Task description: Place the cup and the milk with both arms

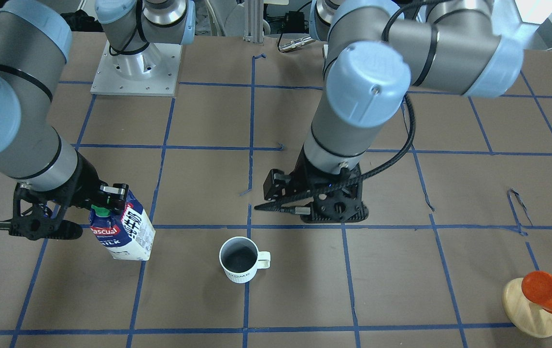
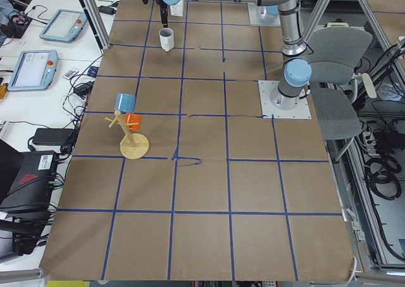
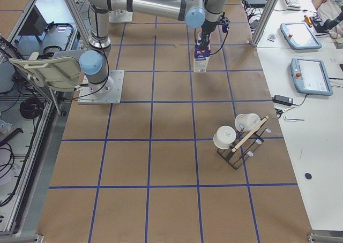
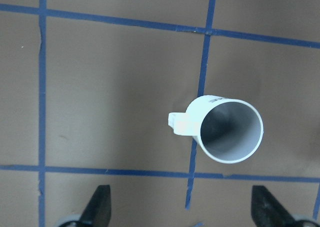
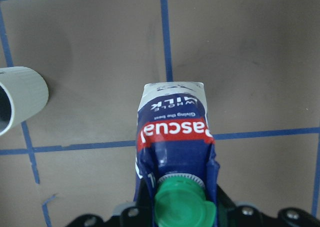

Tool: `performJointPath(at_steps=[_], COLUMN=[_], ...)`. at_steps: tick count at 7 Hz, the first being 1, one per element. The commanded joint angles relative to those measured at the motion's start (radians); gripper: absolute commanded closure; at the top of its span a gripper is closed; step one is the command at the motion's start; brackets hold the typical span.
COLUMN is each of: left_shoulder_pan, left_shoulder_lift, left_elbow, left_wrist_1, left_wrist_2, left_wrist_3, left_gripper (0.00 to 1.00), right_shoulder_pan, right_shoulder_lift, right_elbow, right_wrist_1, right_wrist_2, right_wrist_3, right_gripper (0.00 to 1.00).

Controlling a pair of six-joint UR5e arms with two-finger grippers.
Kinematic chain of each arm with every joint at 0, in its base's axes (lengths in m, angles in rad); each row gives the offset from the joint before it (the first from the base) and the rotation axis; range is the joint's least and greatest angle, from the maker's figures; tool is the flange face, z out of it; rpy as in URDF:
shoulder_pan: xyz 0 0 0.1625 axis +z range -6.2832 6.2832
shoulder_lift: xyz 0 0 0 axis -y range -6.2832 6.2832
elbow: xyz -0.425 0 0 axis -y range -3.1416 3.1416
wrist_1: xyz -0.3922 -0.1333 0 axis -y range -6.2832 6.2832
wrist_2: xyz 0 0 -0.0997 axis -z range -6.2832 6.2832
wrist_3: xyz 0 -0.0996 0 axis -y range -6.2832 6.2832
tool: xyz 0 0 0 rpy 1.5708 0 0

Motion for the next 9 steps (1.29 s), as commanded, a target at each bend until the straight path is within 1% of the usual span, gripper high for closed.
performJointPath(at_steps=[1,2,3,4,5,6,9], left_shoulder_pan=[0.079,0.121,0.156,0.172,0.184,0.183,0.175], left_shoulder_lift=[0.210,0.276,0.292,0.291,0.257,0.237,0.246], left_elbow=[-0.195,-0.275,-0.282,-0.263,-0.200,-0.175,-0.169], left_wrist_1=[-0.039,-0.034,-0.025,-0.024,-0.036,-0.037,-0.070], left_wrist_2=[0.015,0.020,0.022,0.019,0.025,0.058,0.055], left_wrist_3=[0.152,0.190,0.190,0.190,0.195,0.227,0.247], left_gripper=[0.00,0.00,0.00,0.00,0.00,0.00,0.00], right_shoulder_pan=[0.068,0.076,0.087,0.110,0.118,0.119,0.147], right_shoulder_lift=[0.075,0.095,0.123,0.140,0.157,0.163,0.178], right_elbow=[-0.066,-0.086,-0.112,-0.130,-0.143,-0.143,-0.143], right_wrist_1=[-0.002,-0.003,-0.005,-0.012,-0.016,-0.020,-0.046], right_wrist_2=[0.021,0.060,0.067,0.067,0.067,0.065,0.065], right_wrist_3=[0.068,0.096,0.105,0.140,0.168,0.168,0.151], right_gripper=[0.88,0.88,0.88,0.88,0.88,0.88,0.87])
